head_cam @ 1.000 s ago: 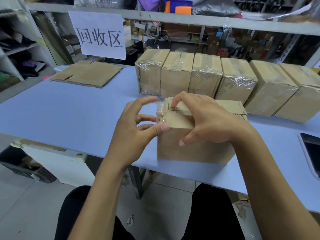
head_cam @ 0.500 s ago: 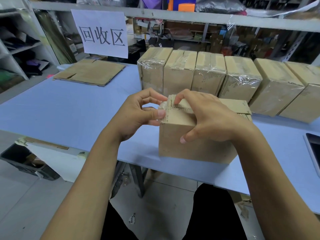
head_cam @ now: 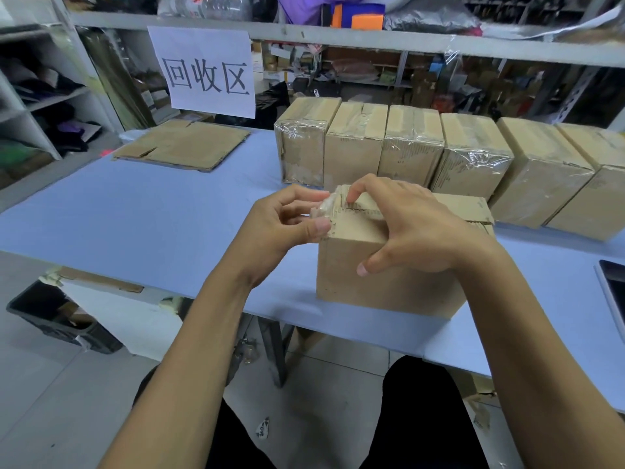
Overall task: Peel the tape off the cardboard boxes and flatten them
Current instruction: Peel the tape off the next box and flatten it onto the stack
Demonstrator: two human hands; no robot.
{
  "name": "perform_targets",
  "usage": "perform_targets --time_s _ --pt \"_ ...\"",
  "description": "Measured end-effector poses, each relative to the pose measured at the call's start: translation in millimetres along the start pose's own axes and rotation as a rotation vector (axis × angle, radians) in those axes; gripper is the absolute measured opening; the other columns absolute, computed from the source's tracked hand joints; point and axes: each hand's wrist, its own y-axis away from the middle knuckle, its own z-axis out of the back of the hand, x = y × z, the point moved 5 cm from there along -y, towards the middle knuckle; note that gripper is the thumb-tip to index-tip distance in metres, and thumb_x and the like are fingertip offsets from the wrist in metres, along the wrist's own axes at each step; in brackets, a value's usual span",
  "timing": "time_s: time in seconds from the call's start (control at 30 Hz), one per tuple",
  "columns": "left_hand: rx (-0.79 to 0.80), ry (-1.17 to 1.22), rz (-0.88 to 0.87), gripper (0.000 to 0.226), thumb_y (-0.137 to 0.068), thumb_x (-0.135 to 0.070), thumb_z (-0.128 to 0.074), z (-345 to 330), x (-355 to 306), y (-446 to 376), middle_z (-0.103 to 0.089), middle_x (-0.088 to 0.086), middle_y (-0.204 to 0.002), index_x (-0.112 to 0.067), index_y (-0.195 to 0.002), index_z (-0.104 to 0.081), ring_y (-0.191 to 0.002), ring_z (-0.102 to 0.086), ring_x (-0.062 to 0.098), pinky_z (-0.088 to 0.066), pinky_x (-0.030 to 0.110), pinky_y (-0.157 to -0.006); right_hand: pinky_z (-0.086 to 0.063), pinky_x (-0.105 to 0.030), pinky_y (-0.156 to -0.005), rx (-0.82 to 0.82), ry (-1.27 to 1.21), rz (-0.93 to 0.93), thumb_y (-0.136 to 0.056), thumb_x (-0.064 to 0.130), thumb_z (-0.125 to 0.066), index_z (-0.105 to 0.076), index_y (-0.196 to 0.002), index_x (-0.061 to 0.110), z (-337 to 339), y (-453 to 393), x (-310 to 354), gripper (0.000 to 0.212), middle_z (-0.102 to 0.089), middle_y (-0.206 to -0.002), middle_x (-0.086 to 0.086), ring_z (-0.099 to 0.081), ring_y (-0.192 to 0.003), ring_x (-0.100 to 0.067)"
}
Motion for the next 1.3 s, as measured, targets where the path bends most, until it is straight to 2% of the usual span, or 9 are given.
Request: perform_targets --time_s 0.13,0.37,0.5,0.6,0.8,0.87,1.0,1.13,1.3 --pt "-0.007 0.013 0.009 0.016 -0.092 0.000 -0.066 -1.6 -3.2 -7.5 -0.074 0.003 -0.090 -0.010 -0.104 -0.070 -0.084 -0.072 0.016 -0.057 0.026 -0.071 -0.024 -0.029 -0.093 -0.010 -0.020 -0.017 -0.057 0.041 -0.092 -0.042 -0.125 0.036 3.0 0.7 1.4 0.084 -0.039 -0.111 0.023 -0.031 -0.106 -0.008" --pt "-0.063 -0.053 -0.005 0.027 -0.105 -0.007 -0.046 -1.7 -1.7 0.7 -0.074 0.005 -0.097 -0.009 -0.115 -0.071 -0.091 -0.069 0.015 -0.055 0.023 -0.075 -0.023 -0.028 -0.086 -0.030 -0.044 -0.032 -0.056 0.038 -0.092 -0.044 -0.124 0.036 3.9 2.2 1.7 0.083 -0.040 -0.106 0.021 -0.034 -0.103 -0.009" --pt "0.078 0.026 0.014 0.033 -0.089 -0.007 -0.070 3.9 0.8 3.1 -0.074 0.004 -0.108 -0.019 -0.119 -0.071 -0.102 -0.069 0.020 -0.056 0.032 -0.089 -0.023 -0.027 -0.087 -0.036 -0.048 -0.031 -0.056 0.038 -0.092 -0.044 -0.124 0.037 3.4 3.1 3.0 0.084 -0.042 -0.109 0.019 -0.034 -0.104 -0.009" --pt "0.020 0.015 0.013 0.039 -0.087 0.004 -0.068 3.6 4.7 2.7 -0.074 0.001 -0.106 -0.023 -0.114 -0.073 -0.099 -0.069 0.019 -0.056 0.031 -0.089 -0.023 -0.027 -0.087 -0.035 -0.050 -0.034 -0.056 0.038 -0.092 -0.044 -0.125 0.036 4.4 3.6 2.8 0.083 -0.041 -0.108 0.020 -0.033 -0.104 -0.008" --pt "-0.118 -0.227 -0.116 0.038 -0.092 0.011 -0.059 2.6 -13.7 -7.2 -0.075 -0.001 -0.093 -0.023 -0.101 -0.074 -0.082 -0.068 0.016 -0.058 0.028 -0.082 -0.028 -0.032 -0.085 -0.025 -0.072 -0.036 -0.054 0.039 -0.093 -0.045 -0.122 0.039 4.0 2.3 -0.4 0.083 -0.041 -0.098 0.027 -0.038 -0.104 -0.013" --pt "-0.095 -0.359 -0.176 0.039 -0.093 0.007 -0.061 3.6 -20.8 -11.7 -0.068 0.009 -0.105 -0.029 -0.100 -0.074 -0.090 -0.065 0.019 -0.056 0.027 -0.084 -0.033 -0.035 -0.086 -0.017 -0.084 -0.044 -0.053 0.041 -0.093 -0.045 -0.121 0.042 2.8 1.3 -2.7 0.083 -0.043 -0.099 0.026 -0.041 -0.106 -0.017" --pt "-0.114 -0.526 -0.195 0.033 -0.093 -0.006 -0.066 6.2 -24.6 -13.5 -0.049 0.001 -0.102 -0.039 -0.098 -0.072 -0.089 -0.054 0.008 -0.046 0.013 -0.080 -0.038 -0.038 -0.088 -0.012 -0.098 -0.045 -0.052 0.042 -0.093 -0.044 -0.120 0.044 1.6 0.8 -5.0 0.083 -0.045 -0.100 0.025 -0.042 -0.107 -0.019" --pt "-0.212 -0.421 -0.222 0.034 -0.094 0.001 -0.061 -2.0 -20.1 -5.2 -0.056 0.006 -0.102 -0.029 -0.099 -0.074 -0.081 -0.058 0.012 -0.059 0.026 -0.066 -0.038 -0.037 -0.087 -0.005 -0.115 -0.030 -0.053 0.039 -0.093 -0.045 -0.120 0.042 2.9 3.2 -5.1 0.083 -0.046 -0.103 0.025 -0.043 -0.107 -0.018" --pt "-0.266 -0.256 -0.158 0.026 -0.084 -0.001 -0.074 -3.3 -28.8 -7.4 -0.062 0.008 -0.085 -0.010 -0.100 -0.056 -0.072 -0.065 0.025 -0.061 0.032 -0.067 -0.041 -0.038 -0.095 -0.010 -0.161 -0.011 -0.052 0.037 -0.094 -0.046 -0.120 0.042 6.3 10.9 -9.9 0.083 -0.050 -0.110 0.018 -0.044 -0.109 -0.017"
